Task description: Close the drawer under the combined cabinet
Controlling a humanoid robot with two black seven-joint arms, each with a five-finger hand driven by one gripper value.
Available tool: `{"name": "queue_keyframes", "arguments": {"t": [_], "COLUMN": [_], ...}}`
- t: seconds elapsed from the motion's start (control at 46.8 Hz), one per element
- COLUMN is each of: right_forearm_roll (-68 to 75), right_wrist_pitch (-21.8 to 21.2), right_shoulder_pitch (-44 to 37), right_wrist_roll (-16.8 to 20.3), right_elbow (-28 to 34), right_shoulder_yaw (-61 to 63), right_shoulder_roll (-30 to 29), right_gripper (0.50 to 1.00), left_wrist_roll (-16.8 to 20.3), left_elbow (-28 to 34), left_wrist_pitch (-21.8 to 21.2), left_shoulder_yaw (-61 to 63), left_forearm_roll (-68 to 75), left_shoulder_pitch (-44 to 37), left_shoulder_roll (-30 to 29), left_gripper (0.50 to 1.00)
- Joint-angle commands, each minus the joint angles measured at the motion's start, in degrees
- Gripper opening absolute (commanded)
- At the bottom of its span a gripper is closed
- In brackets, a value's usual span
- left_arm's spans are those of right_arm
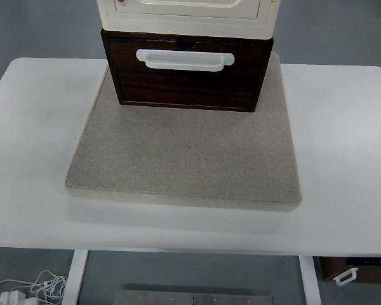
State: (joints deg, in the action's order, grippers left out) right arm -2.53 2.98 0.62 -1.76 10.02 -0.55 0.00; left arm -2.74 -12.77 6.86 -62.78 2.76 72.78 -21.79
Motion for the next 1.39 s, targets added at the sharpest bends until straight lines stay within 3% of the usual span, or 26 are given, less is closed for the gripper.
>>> {"name": "queue_keyframes", "arguments": {"t": [0.0,0.663,0.898,1.368], "right_forearm_roll": [-0.02,0.07,0.06,0.24], "right_wrist_pitch": [0.01,-0.08,-0.08,-0.43], "right_shoulder_pitch": [0.00,0.00,0.00,0.00], "right_wrist_roll": [0.00,0.00,0.00,0.00], "right_elbow": [0.00,0.00,0.00,0.00], "right_shoulder_yaw": [0.03,0.03,0.03,0.46], "right_shoulder_roll": [0.00,0.00,0.00,0.00], "right_gripper": [0.952,0.952,0.952,0.952], "left_wrist_roll": [-0.25,-1.13,-1.04,-0.60], "left_elbow": [0.81,0.55,0.81,0.90], "left_wrist_pitch": [-0.89,1.22,5.35,5.44], "left_shoulder_yaw": [-0.06,-0.24,0.03,0.20], "left_forearm_roll": [-0.12,-15.77,-15.51,-15.15], "left_shoulder_pitch": [-0.97,-6.86,-7.65,-8.18], "left_shoulder_roll": [2.01,7.81,8.60,9.74], "left_gripper": [0.996,0.999,0.996,0.996]}}
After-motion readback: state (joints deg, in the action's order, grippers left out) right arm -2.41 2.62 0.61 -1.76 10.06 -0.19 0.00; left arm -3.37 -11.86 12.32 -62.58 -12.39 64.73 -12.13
